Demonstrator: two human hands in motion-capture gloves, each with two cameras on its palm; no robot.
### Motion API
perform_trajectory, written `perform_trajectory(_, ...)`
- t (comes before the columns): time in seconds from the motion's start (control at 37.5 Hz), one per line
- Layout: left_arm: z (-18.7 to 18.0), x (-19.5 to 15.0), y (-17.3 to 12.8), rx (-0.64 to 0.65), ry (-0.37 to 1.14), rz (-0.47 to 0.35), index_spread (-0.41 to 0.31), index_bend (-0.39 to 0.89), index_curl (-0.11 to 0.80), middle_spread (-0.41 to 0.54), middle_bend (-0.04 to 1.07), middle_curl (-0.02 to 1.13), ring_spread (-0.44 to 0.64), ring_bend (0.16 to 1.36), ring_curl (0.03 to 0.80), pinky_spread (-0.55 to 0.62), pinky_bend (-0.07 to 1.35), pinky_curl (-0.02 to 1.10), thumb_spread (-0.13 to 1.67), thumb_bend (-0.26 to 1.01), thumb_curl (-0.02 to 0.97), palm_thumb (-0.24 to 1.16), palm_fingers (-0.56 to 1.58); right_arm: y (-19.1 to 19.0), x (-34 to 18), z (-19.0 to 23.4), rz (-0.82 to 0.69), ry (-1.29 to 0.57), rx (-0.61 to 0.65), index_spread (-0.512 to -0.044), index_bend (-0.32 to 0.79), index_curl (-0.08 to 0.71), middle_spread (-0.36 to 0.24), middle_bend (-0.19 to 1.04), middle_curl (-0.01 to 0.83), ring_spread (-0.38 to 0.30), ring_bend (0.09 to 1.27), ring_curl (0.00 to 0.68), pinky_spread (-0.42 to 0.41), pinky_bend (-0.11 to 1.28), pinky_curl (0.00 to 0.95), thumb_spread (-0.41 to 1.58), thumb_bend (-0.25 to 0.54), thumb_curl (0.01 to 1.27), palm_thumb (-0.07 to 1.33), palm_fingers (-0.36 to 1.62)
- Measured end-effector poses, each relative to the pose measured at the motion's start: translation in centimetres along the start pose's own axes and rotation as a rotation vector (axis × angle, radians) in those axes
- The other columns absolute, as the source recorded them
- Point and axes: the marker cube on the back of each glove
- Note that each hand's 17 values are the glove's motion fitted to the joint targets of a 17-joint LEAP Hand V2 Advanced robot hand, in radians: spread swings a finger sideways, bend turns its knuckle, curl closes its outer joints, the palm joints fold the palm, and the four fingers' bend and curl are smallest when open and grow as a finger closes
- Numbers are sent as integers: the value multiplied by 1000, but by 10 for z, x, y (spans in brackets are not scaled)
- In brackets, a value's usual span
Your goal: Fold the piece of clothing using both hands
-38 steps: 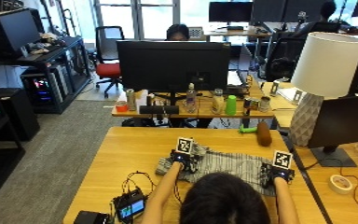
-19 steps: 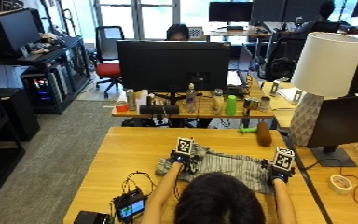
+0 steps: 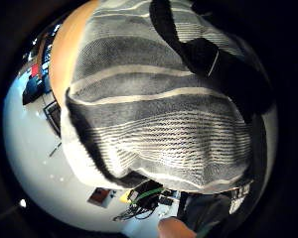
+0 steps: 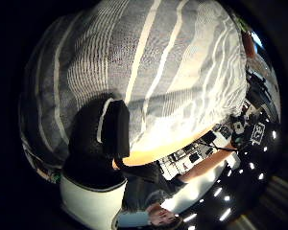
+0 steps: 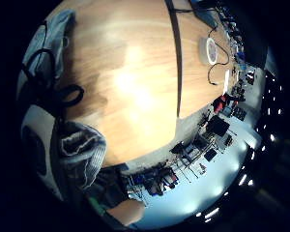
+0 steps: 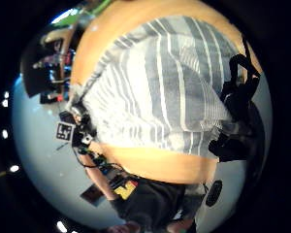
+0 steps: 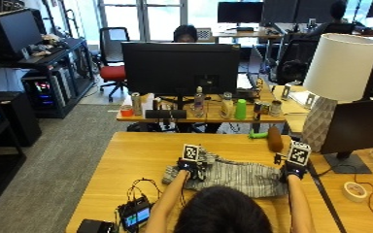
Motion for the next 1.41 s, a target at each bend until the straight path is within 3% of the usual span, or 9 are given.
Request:
perform_trajectory(0.16, -1, 1, -2, 53, 38, 77, -122, 139, 313, 129, 164, 264, 368, 586, 307, 266, 776, 354, 1183, -23, 294, 283, 195, -69, -21, -43, -79, 36, 222, -225, 188, 400, -123, 257, 478, -229, 569, 447, -355, 576, 360, 353, -32, 642, 1109, 1273)
perform_trajectory(0.45, 0, -6, 2, 28, 96, 90, -112, 143, 309, 137, 170, 277, 376, 586, 302, 301, 757, 348, 1186, -26, 278, 234, 193, -6, -130, -118, -129, 202, 275, -217, 185, 430, -124, 261, 493, -233, 553, 455, -356, 558, 373, 261, -31, 675, 1101, 1280)
perform_trajectory(0.56, -3, -10, 4, 53, 131, 84, -110, 139, 306, 138, 176, 284, 378, 586, 300, 313, 744, 344, 1186, -27, 270, 212, 192, 20, -168, -124, -142, 269, 207, -216, 181, 436, -125, 258, 496, -233, 553, 458, -349, 559, 379, 243, -31, 684, 1099, 1281)
perform_trajectory(0.61, -6, -14, 12, 59, 146, 73, -109, 138, 305, 139, 183, 290, 378, 588, 300, 321, 733, 343, 1192, -28, 264, 197, 190, 32, -185, -124, -146, 318, 171, -216, 181, 439, -125, 259, 498, -234, 550, 460, -350, 559, 382, 237, -31, 688, 1098, 1279)
perform_trajectory(0.75, -29, -32, 43, 136, 157, 26, -96, 119, 293, 125, 214, 311, 342, 590, 300, 332, 696, 330, 1195, -37, 244, 134, 221, 31, -219, -129, -105, 461, 293, -216, 179, 445, -125, 258, 502, -236, 551, 465, -350, 559, 387, 221, -32, 696, 1094, 1278)
perform_trajectory(0.96, -67, -89, 107, 301, 112, -146, -70, 167, 301, 120, 189, 326, 298, 586, 297, 337, 653, 320, 1219, -15, 230, 108, 286, 43, -274, -133, -72, 496, 296, -223, 140, 439, -129, 269, 511, -242, 558, 471, -350, 567, 397, 207, -31, 707, 1092, 1256)
perform_trajectory(1.12, -72, -143, 89, 249, 155, -197, -62, 176, 319, 117, 168, 326, 276, 570, 296, 337, 622, 317, 1246, -10, 226, 118, 315, 60, -348, -120, -199, 468, 359, -229, 86, 399, -139, 291, 520, -249, 575, 479, -356, 600, 407, 209, -30, 716, 1087, 1202)
perform_trajectory(1.25, -53, -174, 130, 96, 103, -266, -59, 168, 329, 124, 162, 324, 268, 563, 295, 338, 607, 318, 1266, -10, 222, 123, 324, 122, -409, -84, -399, 434, 424, -239, 34, 347, -147, 315, 527, -254, 601, 485, -351, 633, 416, 214, -28, 723, 1091, 1164)
perform_trajectory(1.41, -56, -209, 135, 383, 32, -324, -46, 153, 332, 140, 150, 315, 280, 562, 296, 339, 610, 324, 1294, -2, 219, 142, 310, 146, -470, -15, -617, 271, 181, -260, -9, 271, -140, 256, 507, -260, 641, 491, -337, 681, 423, 242, -36, 727, 1078, 1041)
